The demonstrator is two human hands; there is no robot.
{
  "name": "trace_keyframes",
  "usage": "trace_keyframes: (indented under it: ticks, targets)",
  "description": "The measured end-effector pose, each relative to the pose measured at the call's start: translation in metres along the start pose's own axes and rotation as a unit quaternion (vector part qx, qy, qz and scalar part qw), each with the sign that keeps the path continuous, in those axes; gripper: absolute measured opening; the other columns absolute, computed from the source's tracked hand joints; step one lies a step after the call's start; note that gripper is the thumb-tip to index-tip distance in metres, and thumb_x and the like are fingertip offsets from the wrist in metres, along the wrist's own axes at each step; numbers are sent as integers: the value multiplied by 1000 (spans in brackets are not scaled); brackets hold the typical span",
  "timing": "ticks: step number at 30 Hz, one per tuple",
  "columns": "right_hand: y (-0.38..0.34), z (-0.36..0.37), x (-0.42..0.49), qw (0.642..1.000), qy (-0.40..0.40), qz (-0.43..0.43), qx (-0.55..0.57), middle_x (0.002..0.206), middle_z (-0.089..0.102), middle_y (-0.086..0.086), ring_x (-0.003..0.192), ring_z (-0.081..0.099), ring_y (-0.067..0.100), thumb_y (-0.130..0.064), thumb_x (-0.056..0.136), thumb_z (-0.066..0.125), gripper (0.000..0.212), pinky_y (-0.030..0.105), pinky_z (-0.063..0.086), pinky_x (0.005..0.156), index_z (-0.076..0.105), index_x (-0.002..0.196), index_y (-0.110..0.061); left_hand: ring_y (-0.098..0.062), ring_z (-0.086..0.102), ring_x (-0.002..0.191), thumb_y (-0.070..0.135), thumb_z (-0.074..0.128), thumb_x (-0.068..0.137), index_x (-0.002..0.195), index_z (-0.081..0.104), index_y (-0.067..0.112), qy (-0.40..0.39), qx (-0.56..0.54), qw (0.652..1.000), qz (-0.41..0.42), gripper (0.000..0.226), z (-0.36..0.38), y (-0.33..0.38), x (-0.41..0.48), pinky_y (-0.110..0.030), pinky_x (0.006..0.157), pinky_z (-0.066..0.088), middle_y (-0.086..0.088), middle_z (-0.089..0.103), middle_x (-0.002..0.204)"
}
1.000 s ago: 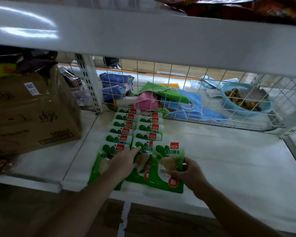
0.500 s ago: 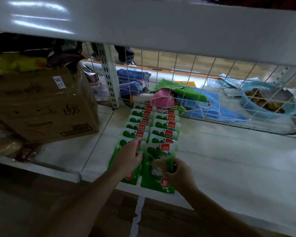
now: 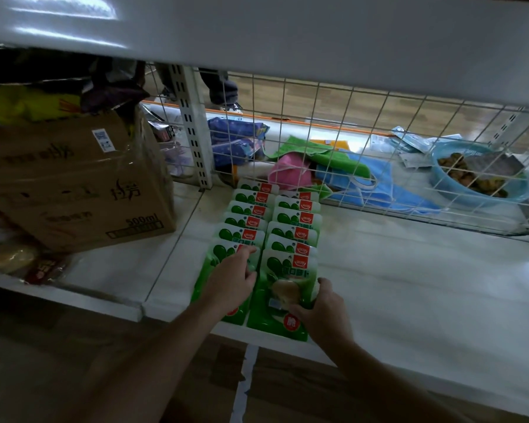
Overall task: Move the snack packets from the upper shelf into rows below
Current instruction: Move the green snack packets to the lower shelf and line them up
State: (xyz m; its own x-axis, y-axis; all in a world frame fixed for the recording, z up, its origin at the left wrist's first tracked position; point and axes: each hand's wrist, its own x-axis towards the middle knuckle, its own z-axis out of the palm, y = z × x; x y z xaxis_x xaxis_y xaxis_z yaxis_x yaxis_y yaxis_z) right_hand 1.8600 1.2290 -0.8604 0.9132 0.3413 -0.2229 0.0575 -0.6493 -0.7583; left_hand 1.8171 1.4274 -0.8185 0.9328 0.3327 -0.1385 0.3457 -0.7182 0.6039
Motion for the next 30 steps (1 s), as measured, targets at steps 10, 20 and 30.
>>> trace_keyframes:
  ticks: [10, 20, 30]
  targets:
    - [-4, 2, 3, 996, -29, -12, -85, 87, 61, -13, 72, 59, -7, -40, 86, 71, 29, 5, 44, 50, 55, 105, -25, -7, 59, 63, 17, 62, 95, 146, 40, 24, 10, 19, 1000, 7, 55, 6, 1, -2, -17, 54, 42, 4, 58, 74]
    - [-14, -57, -8, 980, 3, -27, -195, 139, 52, 8, 123, 52, 20, -45, 94, 59, 67, 32, 48, 98, 33, 148, -15, -14, 49, 126, 37, 53, 99, 145, 38, 23, 36, 89, 992, 80, 51, 8, 35, -17, -37, 106, 44, 3, 52, 140]
    - [-50, -166, -54, 946, 106, -81, -294, 155, 37, 7, 145, 27, 24, -61, 98, 34, 70, 39, 31, 117, 26, 154, -19, -22, 20, 148, 51, 32, 103, 154, 23, 30, 65, 180, 971, 147, 56, -18, 126, -47, -43, 120, 18, 2, 25, 162]
